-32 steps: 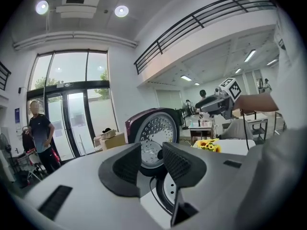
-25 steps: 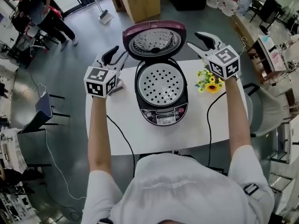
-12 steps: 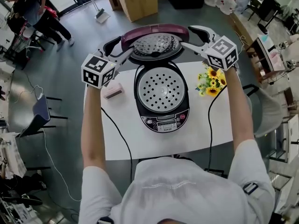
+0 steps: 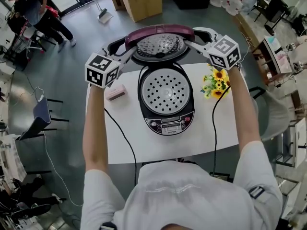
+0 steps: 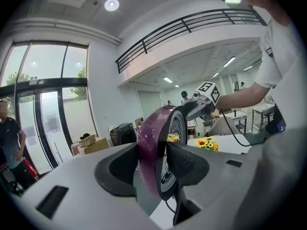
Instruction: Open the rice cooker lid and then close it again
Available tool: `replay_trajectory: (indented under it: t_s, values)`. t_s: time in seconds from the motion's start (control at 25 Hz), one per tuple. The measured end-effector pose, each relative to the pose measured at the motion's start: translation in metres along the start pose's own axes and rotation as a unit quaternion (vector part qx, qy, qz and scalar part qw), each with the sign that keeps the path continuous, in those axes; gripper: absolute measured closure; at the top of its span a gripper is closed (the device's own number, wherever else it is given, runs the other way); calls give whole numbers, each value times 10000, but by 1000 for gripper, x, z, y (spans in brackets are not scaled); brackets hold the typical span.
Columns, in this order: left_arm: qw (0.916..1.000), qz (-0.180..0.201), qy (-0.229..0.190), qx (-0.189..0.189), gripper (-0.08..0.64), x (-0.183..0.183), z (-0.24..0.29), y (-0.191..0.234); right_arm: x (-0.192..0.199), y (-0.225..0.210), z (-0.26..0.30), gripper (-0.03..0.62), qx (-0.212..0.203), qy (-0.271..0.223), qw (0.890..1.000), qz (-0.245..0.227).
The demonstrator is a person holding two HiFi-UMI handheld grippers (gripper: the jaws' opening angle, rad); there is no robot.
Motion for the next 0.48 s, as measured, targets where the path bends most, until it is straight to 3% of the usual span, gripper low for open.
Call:
replay_trajectory:
  t_s: [0.48]
  values:
    - [10000, -33, 44, -15, 345, 0, -25, -29, 3, 31, -24, 383, -46, 35, 10000, -19]
Point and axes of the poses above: the fingertips, and each gripper's own axes: z forward along the fingers, y to its left, x out of its underside, the point moved 8 cm from there along -z, backward along the fingers, and after that the axes turned 6 degrees about -x, right-handed, at the moved point
